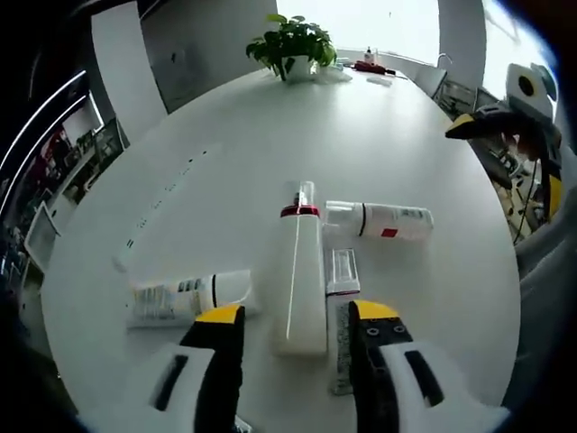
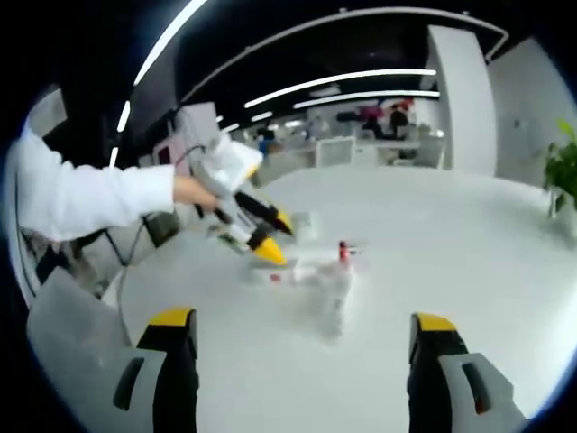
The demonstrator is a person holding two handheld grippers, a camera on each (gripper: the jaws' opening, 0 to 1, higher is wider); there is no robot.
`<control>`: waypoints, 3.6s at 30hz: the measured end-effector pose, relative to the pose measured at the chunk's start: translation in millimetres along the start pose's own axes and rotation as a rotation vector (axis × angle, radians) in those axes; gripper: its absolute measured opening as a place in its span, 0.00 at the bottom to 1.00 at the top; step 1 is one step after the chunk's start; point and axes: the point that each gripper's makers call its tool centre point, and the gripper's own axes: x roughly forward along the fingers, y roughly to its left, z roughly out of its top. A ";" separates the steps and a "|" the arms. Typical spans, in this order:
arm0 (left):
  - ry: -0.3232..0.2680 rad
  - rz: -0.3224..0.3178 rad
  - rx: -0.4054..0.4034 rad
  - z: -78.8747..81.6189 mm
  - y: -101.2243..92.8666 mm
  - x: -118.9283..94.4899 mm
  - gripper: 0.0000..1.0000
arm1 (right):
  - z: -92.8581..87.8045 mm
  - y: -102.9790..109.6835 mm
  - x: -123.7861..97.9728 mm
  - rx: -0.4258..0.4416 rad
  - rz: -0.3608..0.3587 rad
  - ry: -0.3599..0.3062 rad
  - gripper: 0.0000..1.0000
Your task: Arrange the skincare products in the storage area until every visible bottle or jar stands upright without overlapping.
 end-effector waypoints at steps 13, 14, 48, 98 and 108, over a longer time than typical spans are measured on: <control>0.012 -0.022 -0.027 -4.4 7.5 5.6 0.35 | -1.6 -0.9 0.1 -0.006 -0.001 0.014 0.94; 0.014 -0.029 -0.034 -4.6 6.6 5.8 0.36 | -1.9 -0.7 0.7 -0.006 0.000 0.016 0.94; 0.108 -0.057 0.045 -15.3 -14.8 28.3 0.39 | -10.9 -6.7 -5.0 0.039 -0.012 0.012 0.92; -0.159 0.045 -0.090 -9.8 -15.7 23.2 0.26 | 5.8 -38.6 85.0 0.540 0.073 -0.154 0.72; -0.186 0.054 -0.080 -6.5 -28.1 15.9 0.26 | 21.3 -57.1 117.4 0.591 0.105 -0.131 0.70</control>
